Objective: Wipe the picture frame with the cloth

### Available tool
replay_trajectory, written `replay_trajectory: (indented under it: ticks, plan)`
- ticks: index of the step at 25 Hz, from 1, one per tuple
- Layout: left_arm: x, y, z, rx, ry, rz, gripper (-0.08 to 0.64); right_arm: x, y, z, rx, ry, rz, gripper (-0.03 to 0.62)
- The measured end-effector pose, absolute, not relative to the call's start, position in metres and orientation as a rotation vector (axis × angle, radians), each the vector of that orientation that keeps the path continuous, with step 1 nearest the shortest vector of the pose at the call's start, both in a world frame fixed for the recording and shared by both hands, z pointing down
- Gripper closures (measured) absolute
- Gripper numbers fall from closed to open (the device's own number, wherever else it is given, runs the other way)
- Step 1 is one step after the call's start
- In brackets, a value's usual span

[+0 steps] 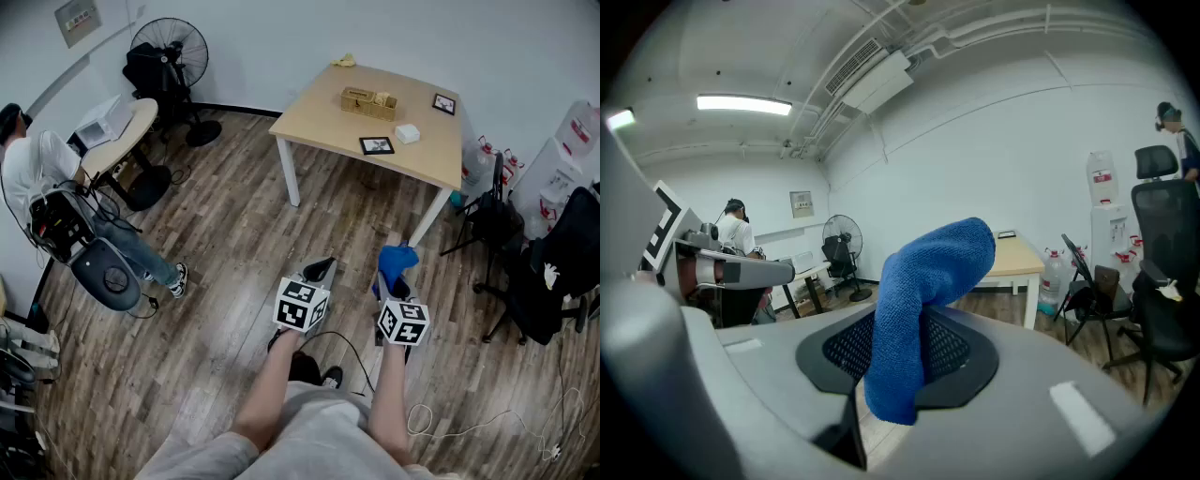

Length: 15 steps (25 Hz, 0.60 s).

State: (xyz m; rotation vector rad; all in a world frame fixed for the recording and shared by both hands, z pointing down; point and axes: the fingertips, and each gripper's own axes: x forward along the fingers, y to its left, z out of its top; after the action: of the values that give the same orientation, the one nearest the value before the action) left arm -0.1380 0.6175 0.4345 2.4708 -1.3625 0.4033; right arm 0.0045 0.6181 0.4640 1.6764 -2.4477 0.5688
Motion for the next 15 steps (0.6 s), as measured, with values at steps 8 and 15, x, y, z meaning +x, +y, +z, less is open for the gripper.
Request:
replay_trajectory:
  ticks: [8, 15]
  plan:
    - [-0.118, 0.62, 0.438, 2.463, -1.367, 0.412, 0.508, 0.03, 0.615, 0.464, 1.681, -2.434, 0.544, 0.485]
    - [-0.132, 0.624, 0.444, 2.425, -1.393, 0.415, 0.508, 0.035, 0.617, 0.468, 1.67, -2.458, 0.613, 0.485]
